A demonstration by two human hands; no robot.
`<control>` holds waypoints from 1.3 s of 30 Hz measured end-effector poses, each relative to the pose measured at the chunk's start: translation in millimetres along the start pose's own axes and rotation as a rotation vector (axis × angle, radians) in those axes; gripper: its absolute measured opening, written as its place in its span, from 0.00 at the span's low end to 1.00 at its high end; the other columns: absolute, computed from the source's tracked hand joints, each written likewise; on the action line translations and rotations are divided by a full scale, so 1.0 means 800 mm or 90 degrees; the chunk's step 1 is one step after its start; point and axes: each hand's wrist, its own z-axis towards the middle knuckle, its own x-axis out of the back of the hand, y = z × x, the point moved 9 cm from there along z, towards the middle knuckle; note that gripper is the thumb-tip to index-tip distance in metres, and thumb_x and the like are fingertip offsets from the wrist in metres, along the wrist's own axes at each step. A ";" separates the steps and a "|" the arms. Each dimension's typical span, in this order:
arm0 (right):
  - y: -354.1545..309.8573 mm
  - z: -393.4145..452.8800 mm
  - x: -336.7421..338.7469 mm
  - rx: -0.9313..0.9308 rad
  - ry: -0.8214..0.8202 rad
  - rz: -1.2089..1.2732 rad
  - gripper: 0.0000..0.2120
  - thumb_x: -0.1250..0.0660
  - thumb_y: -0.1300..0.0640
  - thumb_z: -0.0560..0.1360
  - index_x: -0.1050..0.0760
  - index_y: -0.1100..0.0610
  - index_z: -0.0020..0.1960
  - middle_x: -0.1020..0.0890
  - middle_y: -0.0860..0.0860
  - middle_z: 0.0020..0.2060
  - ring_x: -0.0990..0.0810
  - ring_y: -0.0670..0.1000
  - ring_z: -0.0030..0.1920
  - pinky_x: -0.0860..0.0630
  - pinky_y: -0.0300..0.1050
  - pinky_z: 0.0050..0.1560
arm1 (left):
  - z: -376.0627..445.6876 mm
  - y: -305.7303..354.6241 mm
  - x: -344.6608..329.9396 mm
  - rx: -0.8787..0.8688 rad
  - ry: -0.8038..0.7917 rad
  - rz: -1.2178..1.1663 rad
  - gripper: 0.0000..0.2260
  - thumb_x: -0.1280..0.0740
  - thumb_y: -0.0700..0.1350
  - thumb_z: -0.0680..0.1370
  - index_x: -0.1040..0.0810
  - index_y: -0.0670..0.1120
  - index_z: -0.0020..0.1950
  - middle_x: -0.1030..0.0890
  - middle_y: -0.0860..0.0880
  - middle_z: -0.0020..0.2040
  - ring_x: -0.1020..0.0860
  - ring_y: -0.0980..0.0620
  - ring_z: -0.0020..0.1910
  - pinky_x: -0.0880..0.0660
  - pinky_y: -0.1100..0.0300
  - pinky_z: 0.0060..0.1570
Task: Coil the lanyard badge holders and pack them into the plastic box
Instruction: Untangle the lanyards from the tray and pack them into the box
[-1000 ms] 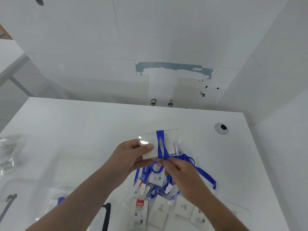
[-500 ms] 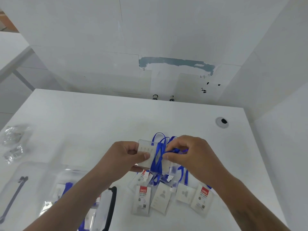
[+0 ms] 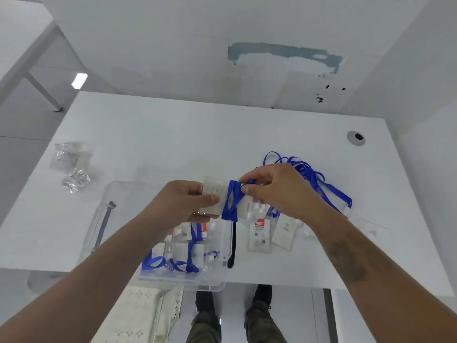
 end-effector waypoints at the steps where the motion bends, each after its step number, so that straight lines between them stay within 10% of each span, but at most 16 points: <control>1: -0.004 0.000 -0.009 0.002 0.000 -0.014 0.06 0.27 0.55 0.74 0.17 0.46 0.49 0.16 0.42 0.36 0.18 0.42 0.34 0.21 0.36 0.40 | -0.002 -0.006 0.008 0.008 -0.006 -0.004 0.05 0.28 0.41 0.76 0.17 0.44 0.51 0.13 0.47 0.43 0.14 0.48 0.43 0.17 0.56 0.45; 11: -0.038 0.016 -0.139 0.022 -0.045 -0.373 0.10 0.36 0.54 0.77 0.20 0.46 0.56 0.17 0.45 0.50 0.20 0.49 0.48 0.28 0.42 0.43 | 0.007 -0.098 0.106 0.087 0.090 0.114 0.04 0.30 0.43 0.78 0.18 0.43 0.50 0.16 0.41 0.46 0.18 0.46 0.43 0.18 0.55 0.45; 17: -0.021 0.033 -0.208 0.036 -0.081 -0.664 0.10 0.35 0.67 0.73 0.24 0.56 0.51 0.22 0.51 0.39 0.28 0.52 0.36 0.35 0.45 0.35 | 0.050 -0.136 0.108 0.122 0.119 0.191 0.04 0.29 0.42 0.77 0.19 0.42 0.49 0.16 0.42 0.39 0.17 0.46 0.39 0.17 0.52 0.44; 29: -0.011 0.045 -0.246 0.056 -0.211 -0.759 0.15 0.33 0.68 0.73 0.34 0.57 0.34 0.35 0.50 0.31 0.30 0.51 0.36 0.33 0.44 0.39 | 0.098 -0.165 0.097 0.126 0.127 0.331 0.08 0.30 0.43 0.76 0.17 0.43 0.37 0.15 0.45 0.32 0.15 0.46 0.36 0.17 0.53 0.44; 34: -0.037 0.032 -0.240 0.091 -0.209 -0.739 0.11 0.32 0.65 0.75 0.33 0.57 0.38 0.34 0.51 0.31 0.29 0.51 0.38 0.32 0.46 0.40 | 0.091 -0.149 0.099 0.087 0.159 0.434 0.14 0.32 0.44 0.73 0.29 0.45 0.29 0.27 0.49 0.24 0.30 0.51 0.24 0.29 0.62 0.30; 39: -0.071 0.005 -0.187 0.167 -0.088 -0.644 0.07 0.34 0.65 0.75 0.26 0.56 0.51 0.29 0.49 0.33 0.26 0.51 0.37 0.29 0.45 0.36 | 0.056 -0.102 0.103 0.013 0.191 0.484 0.08 0.34 0.49 0.77 0.18 0.51 0.54 0.17 0.53 0.46 0.24 0.57 0.39 0.28 0.61 0.42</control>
